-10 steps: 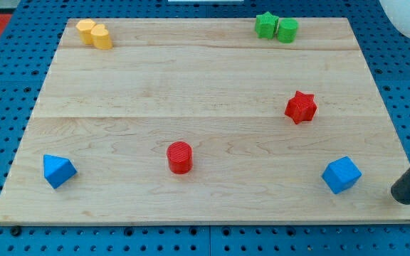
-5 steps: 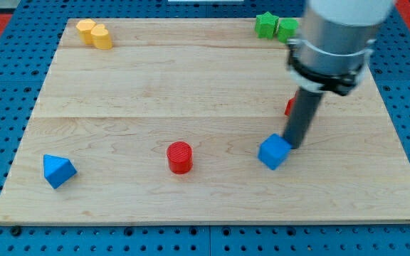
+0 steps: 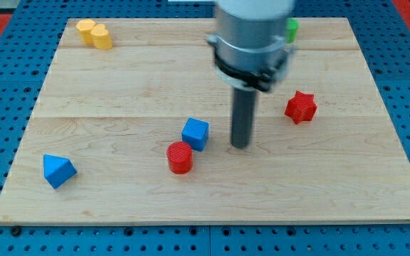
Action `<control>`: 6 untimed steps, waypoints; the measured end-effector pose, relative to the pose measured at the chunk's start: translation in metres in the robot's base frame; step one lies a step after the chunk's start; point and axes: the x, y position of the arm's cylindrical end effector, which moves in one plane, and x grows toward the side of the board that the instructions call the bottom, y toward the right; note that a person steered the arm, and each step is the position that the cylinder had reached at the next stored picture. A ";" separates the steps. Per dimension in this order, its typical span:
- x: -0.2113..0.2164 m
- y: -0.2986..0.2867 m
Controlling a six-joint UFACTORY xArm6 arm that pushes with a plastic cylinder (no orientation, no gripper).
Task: Move the blue cube diagonal to the red star
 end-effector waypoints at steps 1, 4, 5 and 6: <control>0.012 -0.083; -0.020 -0.059; -0.068 -0.049; -0.119 -0.052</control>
